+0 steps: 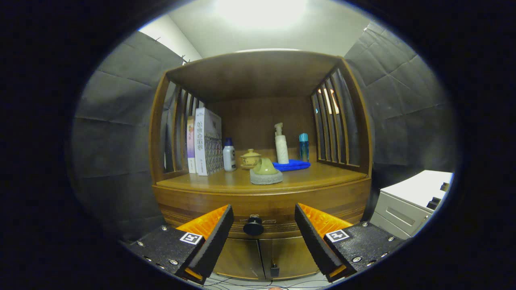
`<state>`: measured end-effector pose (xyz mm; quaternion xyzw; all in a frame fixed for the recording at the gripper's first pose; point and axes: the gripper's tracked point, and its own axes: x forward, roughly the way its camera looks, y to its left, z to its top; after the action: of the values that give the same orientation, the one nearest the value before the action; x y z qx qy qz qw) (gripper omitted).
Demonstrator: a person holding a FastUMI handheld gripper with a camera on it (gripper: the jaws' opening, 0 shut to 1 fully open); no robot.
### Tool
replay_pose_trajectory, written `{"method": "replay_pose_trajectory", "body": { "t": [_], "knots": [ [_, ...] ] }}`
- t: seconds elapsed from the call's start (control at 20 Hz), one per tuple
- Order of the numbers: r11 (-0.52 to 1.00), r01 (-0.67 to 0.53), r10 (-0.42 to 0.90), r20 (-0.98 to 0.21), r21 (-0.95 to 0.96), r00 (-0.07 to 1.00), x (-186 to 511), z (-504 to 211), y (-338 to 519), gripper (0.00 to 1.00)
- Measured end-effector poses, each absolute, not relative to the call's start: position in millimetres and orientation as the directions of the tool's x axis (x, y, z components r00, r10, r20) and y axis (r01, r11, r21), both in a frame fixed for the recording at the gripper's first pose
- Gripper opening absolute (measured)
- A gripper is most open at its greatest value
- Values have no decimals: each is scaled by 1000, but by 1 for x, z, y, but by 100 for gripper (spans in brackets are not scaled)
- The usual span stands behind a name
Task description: Pull open the drawer, take out the items inside it, and place them on the countertop above the cabinet.
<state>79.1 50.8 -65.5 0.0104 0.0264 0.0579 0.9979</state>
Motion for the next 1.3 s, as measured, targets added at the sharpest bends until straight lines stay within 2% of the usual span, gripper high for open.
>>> {"method": "replay_pose_trajectory", "body": {
  "t": [0.75, 1.3],
  "knots": [
    [989, -150, 150, -9, -9, 989, -23, 8, 21, 95],
    [986, -167, 167, -2, 11, 986, -38, 13, 14, 95]
  ]
}}
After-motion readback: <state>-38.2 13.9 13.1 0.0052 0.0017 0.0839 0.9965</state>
